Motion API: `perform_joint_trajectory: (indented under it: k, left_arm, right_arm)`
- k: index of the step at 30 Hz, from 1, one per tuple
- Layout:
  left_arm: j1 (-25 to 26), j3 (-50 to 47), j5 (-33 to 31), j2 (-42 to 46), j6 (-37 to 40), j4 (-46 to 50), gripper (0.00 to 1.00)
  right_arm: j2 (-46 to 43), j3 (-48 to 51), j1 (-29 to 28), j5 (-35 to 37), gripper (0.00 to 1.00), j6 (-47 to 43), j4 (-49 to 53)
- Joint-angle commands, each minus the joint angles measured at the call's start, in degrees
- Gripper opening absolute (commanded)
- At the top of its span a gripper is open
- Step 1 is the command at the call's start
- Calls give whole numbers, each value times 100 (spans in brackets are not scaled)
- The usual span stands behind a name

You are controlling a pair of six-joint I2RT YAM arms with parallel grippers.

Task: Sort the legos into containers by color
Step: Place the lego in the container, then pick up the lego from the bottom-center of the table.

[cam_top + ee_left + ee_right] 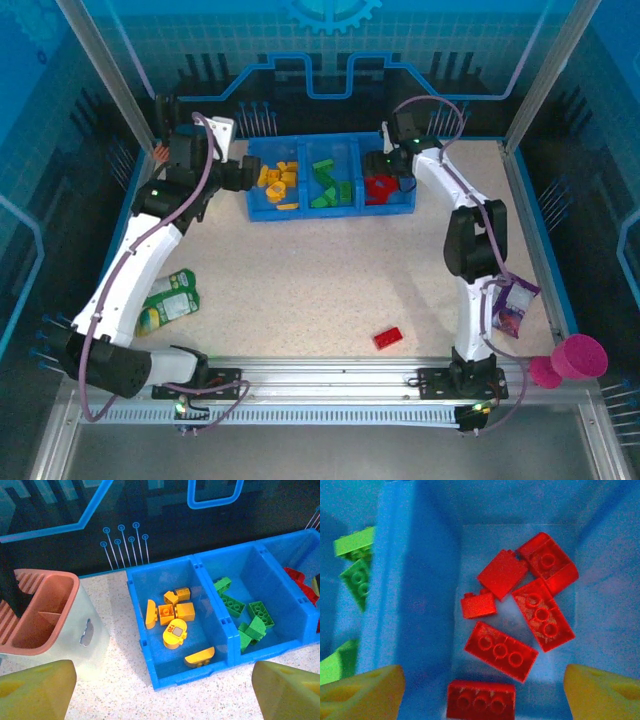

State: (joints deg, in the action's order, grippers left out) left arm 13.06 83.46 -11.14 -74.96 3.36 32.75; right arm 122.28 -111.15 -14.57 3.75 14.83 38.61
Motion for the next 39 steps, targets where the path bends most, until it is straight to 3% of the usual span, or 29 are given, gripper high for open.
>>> perform_joint_trajectory:
  k: [1, 5, 8, 11, 15, 22, 27, 35, 39]
  left_arm:
    - [-23, -50, 71, 261, -37, -107, 92]
    - [-24, -170, 68, 374, -37, -163, 93]
    - [-23, -322, 16, 454, -36, -246, 93]
    - [-23, -402, 4, 465, -76, -277, 94]
    - [-23, -528, 55, 456, -100, -398, 94]
    - [-61, -438, 344, 300, -218, -400, 95]
    - [-145, -602, 740, 251, -438, -609, 95]
    - [-329, -654, 999, 123, -582, -715, 96]
    - [-381, -709, 1008, 91, -590, -821, 97]
  right_arm:
    - [-881, 306, -70, -592, 86, -667, 219]
    - [-2023, 1045, -246, -775, 87, -1457, 896]
    - [-3018, 1835, -529, -735, 88, -1379, 1521]
    - [-3845, 2795, -758, -812, 85, 120, 2087]
    - [-5234, 4664, -1862, 151, 85, 2629, 2265]
    - [-7215, 6978, -3799, 843, 86, 7458, 1999]
    - [-6937, 7223, -4537, 1003, 88, 9058, 1951]
    - [-6528, 7948, -4900, 1039, 89, 11265, 402]
    - [-6088, 7799, -4907, 1066, 89, 11621, 331]
